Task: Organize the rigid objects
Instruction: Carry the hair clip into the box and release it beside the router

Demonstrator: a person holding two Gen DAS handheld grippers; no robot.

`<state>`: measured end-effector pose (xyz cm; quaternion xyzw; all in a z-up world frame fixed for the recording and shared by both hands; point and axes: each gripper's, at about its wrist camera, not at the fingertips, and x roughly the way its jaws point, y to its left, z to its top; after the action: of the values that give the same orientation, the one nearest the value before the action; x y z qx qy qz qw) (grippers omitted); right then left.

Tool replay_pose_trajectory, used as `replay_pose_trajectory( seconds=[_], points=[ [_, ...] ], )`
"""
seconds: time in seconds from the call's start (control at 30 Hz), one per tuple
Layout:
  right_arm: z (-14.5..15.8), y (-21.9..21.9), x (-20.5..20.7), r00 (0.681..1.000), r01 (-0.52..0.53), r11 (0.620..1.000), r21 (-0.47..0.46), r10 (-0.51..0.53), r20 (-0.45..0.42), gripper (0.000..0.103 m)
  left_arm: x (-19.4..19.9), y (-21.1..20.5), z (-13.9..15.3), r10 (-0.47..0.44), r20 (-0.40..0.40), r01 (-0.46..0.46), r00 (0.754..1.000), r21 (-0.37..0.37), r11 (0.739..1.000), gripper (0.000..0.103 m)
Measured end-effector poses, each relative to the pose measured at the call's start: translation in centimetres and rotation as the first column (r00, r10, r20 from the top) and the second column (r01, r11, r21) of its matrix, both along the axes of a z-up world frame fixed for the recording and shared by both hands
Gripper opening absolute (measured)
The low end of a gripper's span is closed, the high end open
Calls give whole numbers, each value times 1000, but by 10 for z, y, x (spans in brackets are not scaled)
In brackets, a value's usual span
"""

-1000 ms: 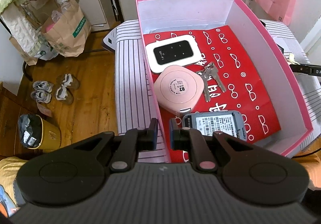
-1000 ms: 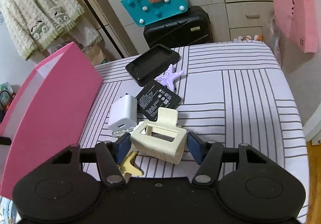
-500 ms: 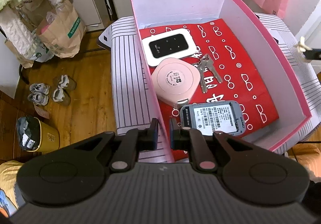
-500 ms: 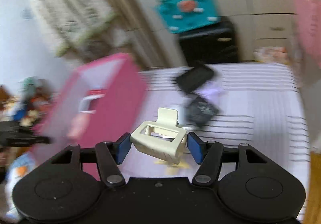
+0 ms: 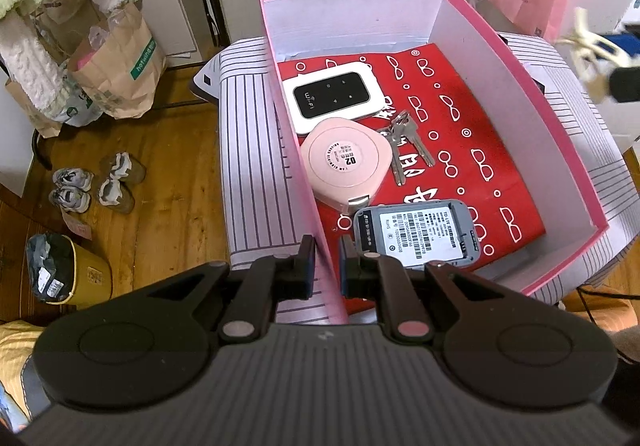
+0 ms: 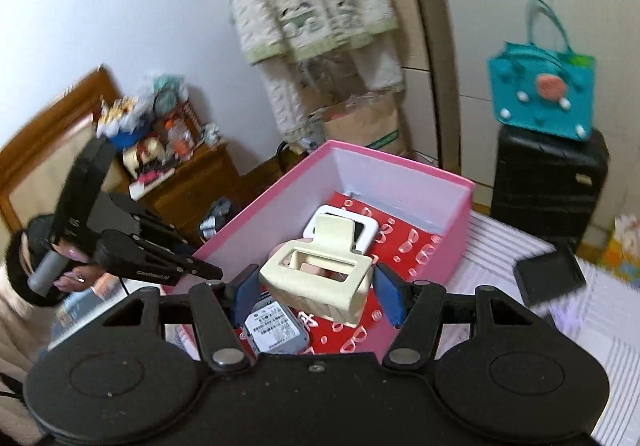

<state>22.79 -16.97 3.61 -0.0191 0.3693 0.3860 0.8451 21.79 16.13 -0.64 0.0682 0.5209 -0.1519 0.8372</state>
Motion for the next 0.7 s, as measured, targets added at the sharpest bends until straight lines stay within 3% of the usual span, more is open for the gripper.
replay_pose_trajectory(
  seconds=[0.1, 0.2, 0.3, 0.43, 0.57, 0.7],
  points=[
    [-3, 24, 9, 999, -42, 998, -51, 42, 9, 66, -1, -1, 2, -3, 7, 3, 1000, 4, 1000, 11],
    [-7, 44, 32, 995, -81, 996, -44, 78, -67, 66, 1, 3, 3, 0, 2, 1, 1000, -18, 1000, 11],
    [-12, 62, 48, 991, -106, 992, -68, 100, -88, 66, 1, 7, 2, 5, -4, -5, 1000, -43, 999, 11],
    [-30, 90, 66, 993, -111, 973, -204, 100, -60, 66, -1, 7, 1, 7, 5, -7, 1000, -52, 999, 11],
    [-54, 107, 83, 996, -86, 928, -362, 84, -21, 66, -2, 5, 2, 2, 13, -2, 1000, -44, 999, 11],
    [-73, 113, 100, 997, -81, 891, -447, 79, -23, 66, -3, 5, 2, 3, 16, -2, 1000, -44, 999, 11]
  ],
)
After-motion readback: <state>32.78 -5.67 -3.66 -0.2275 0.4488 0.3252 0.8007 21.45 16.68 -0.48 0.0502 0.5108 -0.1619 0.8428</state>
